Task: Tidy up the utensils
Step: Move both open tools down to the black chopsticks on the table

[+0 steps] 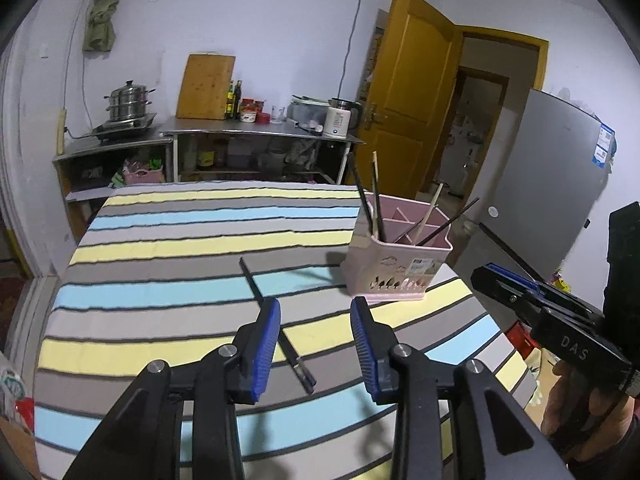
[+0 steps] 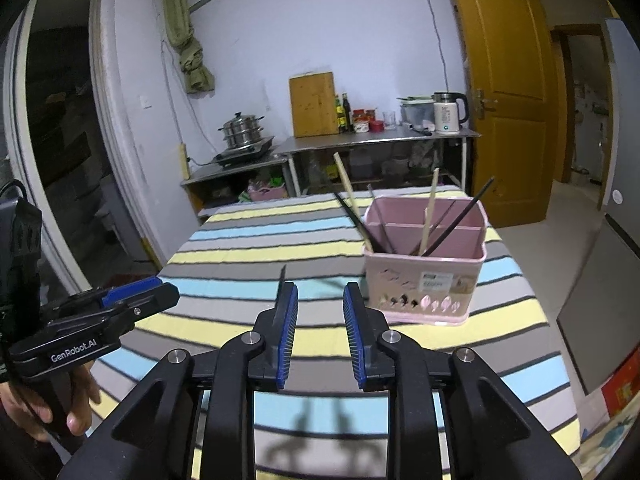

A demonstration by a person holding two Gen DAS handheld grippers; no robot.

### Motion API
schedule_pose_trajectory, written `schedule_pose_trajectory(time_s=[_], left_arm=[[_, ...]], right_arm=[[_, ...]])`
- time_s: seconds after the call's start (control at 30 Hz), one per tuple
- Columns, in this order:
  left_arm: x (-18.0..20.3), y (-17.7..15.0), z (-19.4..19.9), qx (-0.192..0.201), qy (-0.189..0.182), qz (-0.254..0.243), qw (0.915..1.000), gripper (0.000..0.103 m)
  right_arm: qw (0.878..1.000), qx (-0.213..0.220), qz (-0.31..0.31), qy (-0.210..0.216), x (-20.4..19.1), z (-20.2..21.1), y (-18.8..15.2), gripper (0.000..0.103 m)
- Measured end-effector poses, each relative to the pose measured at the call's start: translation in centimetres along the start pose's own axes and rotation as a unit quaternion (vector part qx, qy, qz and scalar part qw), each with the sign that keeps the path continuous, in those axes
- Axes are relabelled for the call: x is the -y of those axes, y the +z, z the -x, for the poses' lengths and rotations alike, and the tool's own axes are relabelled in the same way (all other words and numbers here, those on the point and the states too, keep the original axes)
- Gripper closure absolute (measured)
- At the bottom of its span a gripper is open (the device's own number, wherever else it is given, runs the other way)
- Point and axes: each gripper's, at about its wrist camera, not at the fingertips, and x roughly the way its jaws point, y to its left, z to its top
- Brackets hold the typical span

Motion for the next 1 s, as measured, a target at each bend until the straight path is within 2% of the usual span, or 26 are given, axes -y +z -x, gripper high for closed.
schedule_pose_trajectory(time_s=[0.27,0.4,0.5,1.0], left_arm=[[-1.1,-1.8,-0.2,-0.017,0.011,0.010,0.9997,0.067],[-1.8,-1.9,-1.0,-0.023,0.005,0.015,0.9996,0.067],[-2.3,-2.1,-1.9,-0.030,0.013,0.018,0.9993,0.067],[-6.5,-2.7,-8.3,-0.077,0.026,0.054,0.9952,0.067]], right_arm=[[0.999,-0.025,0.018,0.017,-1.5,-0.5,-1.6,0.079],[0.999,-0.037,0.024,0.023,-1.9,-1.5,-1.9,0.079],[0.998,-0.047,0.025,0.028,-2.0,-2.5,-2.1,0.079],[0.990,-0.122,0.030,0.060,-3.0,-10.7,-3.7,0.079]])
